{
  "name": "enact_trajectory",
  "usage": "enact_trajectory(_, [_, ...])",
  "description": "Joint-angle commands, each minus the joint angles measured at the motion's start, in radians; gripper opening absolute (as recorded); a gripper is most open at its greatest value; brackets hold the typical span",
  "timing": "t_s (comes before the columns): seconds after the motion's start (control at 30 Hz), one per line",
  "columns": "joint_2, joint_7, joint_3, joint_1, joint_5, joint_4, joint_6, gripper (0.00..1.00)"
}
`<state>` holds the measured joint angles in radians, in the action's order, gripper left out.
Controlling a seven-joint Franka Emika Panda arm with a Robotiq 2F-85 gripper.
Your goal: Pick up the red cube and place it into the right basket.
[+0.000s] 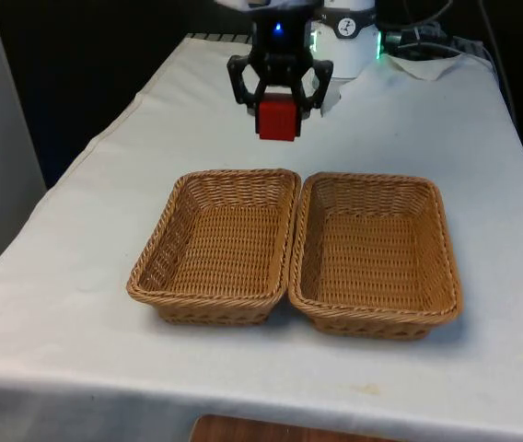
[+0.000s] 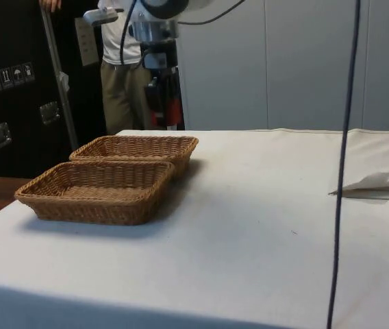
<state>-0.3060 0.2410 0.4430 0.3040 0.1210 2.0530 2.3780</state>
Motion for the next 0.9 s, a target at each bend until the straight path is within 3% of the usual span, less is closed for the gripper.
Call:
enact_trajectory(0.0, [-0.021, 0.020, -0.004, -0.011, 0.021, -0.026, -0.010, 0.02])
enact_trajectory(0.07, [-0.045, 0.031, 0.001, -0.014, 0.032, -0.051, -0.012, 0.02])
enact_trajectory(0.1, [-0.034, 0.017, 0.006, -0.004, 0.018, -0.036, -0.001, 0.02])
enact_trajectory(0.13, [-0.056, 0.036, 0.003, -0.015, 0.036, -0.063, -0.014, 0.02])
enact_trajectory(0.37, [-0.150, 0.084, 0.029, -0.029, 0.080, -0.169, -0.033, 0.02])
enact_trajectory(0.4, [-0.143, 0.074, 0.037, -0.017, 0.071, -0.157, -0.019, 0.02])
enact_trajectory(0.43, [-0.163, 0.091, 0.033, -0.031, 0.087, -0.183, -0.035, 0.02])
enact_trajectory(0.47, [-0.186, 0.102, 0.039, -0.034, 0.098, -0.208, -0.039, 0.02])
enact_trajectory(0.7, [-0.280, 0.138, 0.053, -0.044, 0.153, -0.300, -0.043, 0.02])
enact_trajectory(0.73, [-0.273, 0.132, 0.064, -0.033, 0.148, -0.286, -0.032, 0.02])
enact_trajectory(0.77, [-0.294, 0.142, 0.054, -0.046, 0.162, -0.311, -0.043, 0.02])
enact_trajectory(0.87, [-0.347, 0.161, 0.057, -0.052, 0.199, -0.357, -0.041, 0.02])
